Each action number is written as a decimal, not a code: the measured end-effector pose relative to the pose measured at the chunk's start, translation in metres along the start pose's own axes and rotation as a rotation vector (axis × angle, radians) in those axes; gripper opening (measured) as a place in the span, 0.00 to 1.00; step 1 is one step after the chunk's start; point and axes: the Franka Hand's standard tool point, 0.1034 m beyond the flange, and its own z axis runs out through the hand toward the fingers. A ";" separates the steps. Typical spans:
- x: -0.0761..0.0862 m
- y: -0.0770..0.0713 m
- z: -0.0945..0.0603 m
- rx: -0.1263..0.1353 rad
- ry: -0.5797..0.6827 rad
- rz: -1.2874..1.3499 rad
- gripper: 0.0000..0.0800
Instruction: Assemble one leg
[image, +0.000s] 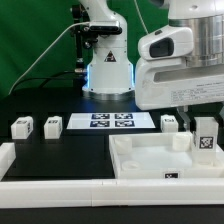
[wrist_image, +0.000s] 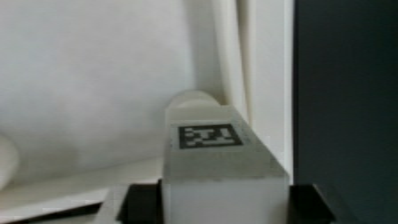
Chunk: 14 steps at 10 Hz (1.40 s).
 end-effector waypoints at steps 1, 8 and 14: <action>0.000 -0.001 -0.001 0.002 -0.001 0.163 0.38; -0.004 -0.011 0.001 0.010 -0.012 0.867 0.38; -0.005 -0.014 0.002 0.023 -0.024 0.980 0.65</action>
Offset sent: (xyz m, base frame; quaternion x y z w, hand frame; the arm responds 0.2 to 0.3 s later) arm -0.0003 -0.0035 0.0052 -0.0166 -0.0021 0.2169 0.9760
